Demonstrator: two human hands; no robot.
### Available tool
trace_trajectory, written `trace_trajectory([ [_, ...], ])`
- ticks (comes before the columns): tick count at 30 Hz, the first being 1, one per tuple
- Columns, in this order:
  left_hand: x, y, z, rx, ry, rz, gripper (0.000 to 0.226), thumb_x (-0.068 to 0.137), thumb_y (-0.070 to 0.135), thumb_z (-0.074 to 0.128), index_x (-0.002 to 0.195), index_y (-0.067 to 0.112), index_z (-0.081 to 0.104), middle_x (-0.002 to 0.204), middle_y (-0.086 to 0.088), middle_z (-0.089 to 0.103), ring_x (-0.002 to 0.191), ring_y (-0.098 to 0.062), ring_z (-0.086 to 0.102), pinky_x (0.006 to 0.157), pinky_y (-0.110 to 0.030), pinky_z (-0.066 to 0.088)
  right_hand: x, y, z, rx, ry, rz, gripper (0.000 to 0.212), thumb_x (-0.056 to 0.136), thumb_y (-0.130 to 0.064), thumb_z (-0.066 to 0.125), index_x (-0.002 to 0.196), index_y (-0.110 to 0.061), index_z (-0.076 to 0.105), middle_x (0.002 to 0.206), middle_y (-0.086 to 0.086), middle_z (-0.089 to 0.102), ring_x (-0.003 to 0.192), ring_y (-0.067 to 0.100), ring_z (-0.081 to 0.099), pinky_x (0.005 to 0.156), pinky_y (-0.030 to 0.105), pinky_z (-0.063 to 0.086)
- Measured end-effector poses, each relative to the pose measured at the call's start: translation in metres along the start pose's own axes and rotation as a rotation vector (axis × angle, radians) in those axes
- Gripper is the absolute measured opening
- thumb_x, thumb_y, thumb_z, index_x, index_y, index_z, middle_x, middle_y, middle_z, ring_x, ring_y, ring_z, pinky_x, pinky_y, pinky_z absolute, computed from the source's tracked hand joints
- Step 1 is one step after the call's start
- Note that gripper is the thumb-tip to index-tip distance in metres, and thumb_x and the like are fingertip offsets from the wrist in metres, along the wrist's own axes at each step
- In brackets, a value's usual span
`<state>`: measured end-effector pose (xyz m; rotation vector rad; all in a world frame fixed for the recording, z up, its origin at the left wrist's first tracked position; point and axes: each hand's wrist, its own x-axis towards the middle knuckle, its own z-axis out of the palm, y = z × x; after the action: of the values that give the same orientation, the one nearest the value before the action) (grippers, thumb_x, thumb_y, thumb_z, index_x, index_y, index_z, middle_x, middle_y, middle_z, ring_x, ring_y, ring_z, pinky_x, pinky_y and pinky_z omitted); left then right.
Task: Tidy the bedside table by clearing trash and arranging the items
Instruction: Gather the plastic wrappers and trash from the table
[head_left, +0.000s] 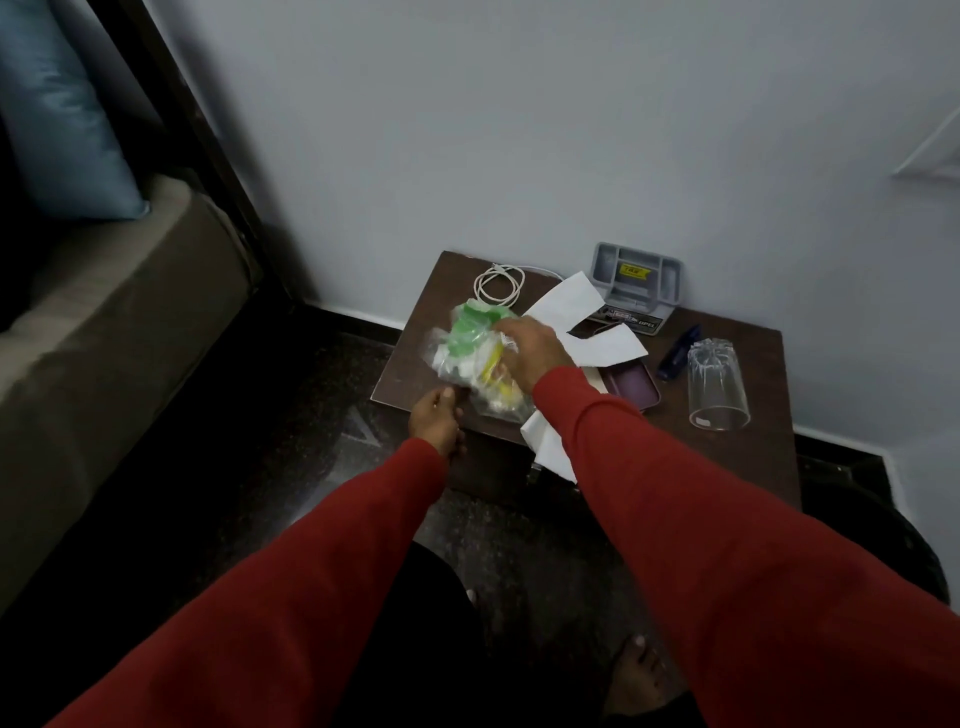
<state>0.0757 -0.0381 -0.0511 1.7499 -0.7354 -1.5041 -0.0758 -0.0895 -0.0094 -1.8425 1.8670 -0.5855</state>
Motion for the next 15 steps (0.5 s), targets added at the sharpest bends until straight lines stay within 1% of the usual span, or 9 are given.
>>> trace_trajectory([
  [3,0.005,0.007,-0.012,-0.072,0.137,0.098,0.029,0.107,0.03,0.043,0.121,0.02,0.067,0.068,0.0,0.046,0.035,-0.007,0.037,0.034,-0.016,0.031,0.002,-0.008,-0.016,0.213,0.196,-0.01,0.033,0.085,0.004,0.06,0.115,-0.005,0.068,0.114,0.017,0.064,0.109,0.032,0.059,0.089,0.02,0.038],
  [5,0.006,0.014,-0.019,-0.108,0.179,0.173,0.035,0.107,0.033,0.045,0.121,0.014,0.07,0.067,-0.009,0.048,0.032,-0.004,0.039,0.033,-0.017,0.033,0.002,-0.018,-0.035,0.314,0.259,-0.014,0.03,0.085,0.005,0.061,0.113,-0.003,0.068,0.113,0.016,0.065,0.106,0.028,0.059,0.089,0.019,0.039],
  [6,0.007,0.017,-0.02,-0.129,0.185,0.212,0.039,0.105,0.041,0.047,0.117,0.014,0.072,0.074,-0.022,0.056,0.039,-0.011,0.05,0.039,-0.022,0.042,0.002,-0.025,-0.045,0.363,0.26,0.001,0.03,0.085,0.005,0.061,0.113,-0.004,0.068,0.115,0.014,0.065,0.106,0.024,0.058,0.093,0.022,0.042],
  [7,0.006,0.023,-0.022,-0.14,0.176,0.224,0.044,0.099,0.053,0.049,0.108,0.019,0.075,0.091,-0.031,0.064,0.057,-0.025,0.065,0.052,-0.033,0.054,0.002,-0.03,-0.052,0.41,0.252,0.024,0.03,0.086,0.005,0.062,0.113,-0.005,0.068,0.117,0.011,0.064,0.107,0.02,0.056,0.096,0.026,0.044],
  [8,0.004,0.03,-0.022,-0.146,0.166,0.217,0.051,0.092,0.066,0.047,0.101,0.025,0.076,0.111,-0.03,0.067,0.083,-0.039,0.07,0.07,-0.044,0.059,0.002,-0.036,-0.06,0.449,0.247,0.043,0.031,0.085,0.005,0.063,0.113,-0.007,0.068,0.117,0.008,0.063,0.108,0.018,0.057,0.099,0.03,0.047],
  [9,-0.001,0.038,-0.023,-0.155,0.141,0.196,0.058,0.087,0.075,0.044,0.1,0.029,0.075,0.126,-0.024,0.066,0.101,-0.042,0.068,0.079,-0.046,0.058,0.001,-0.041,-0.067,0.488,0.244,0.052,0.032,0.084,0.004,0.064,0.112,-0.01,0.068,0.117,0.006,0.064,0.109,0.02,0.059,0.098,0.034,0.049],
  [11,-0.025,0.061,-0.023,-0.275,0.022,0.115,0.071,0.085,0.084,0.035,0.115,0.03,0.071,0.144,-0.01,0.056,0.108,-0.029,0.064,0.071,-0.038,0.057,-0.004,-0.051,-0.08,0.624,0.193,0.061,0.033,0.082,0.007,0.063,0.107,-0.014,0.068,0.111,0.008,0.068,0.101,0.028,0.068,0.085,0.042,0.058],
  [13,-0.047,0.079,-0.021,-0.429,-0.179,0.097,0.08,0.084,0.088,0.028,0.126,0.03,0.064,0.142,-0.004,0.057,0.109,-0.026,0.065,0.073,-0.045,0.06,-0.014,-0.059,-0.086,0.798,0.094,0.05,0.032,0.084,0.016,0.058,0.104,-0.009,0.065,0.091,0.006,0.071,0.075,0.021,0.073,0.061,0.033,0.061],
  [15,-0.067,0.096,-0.014,-0.584,-0.355,0.119,0.084,0.088,0.084,0.026,0.128,0.021,0.063,0.134,-0.01,0.065,0.11,-0.031,0.069,0.085,-0.055,0.058,-0.029,-0.072,-0.085,0.922,-0.02,0.028,0.034,0.086,0.02,0.054,0.105,-0.007,0.063,0.077,-0.005,0.072,0.061,0.01,0.07,0.05,0.023,0.056],
])
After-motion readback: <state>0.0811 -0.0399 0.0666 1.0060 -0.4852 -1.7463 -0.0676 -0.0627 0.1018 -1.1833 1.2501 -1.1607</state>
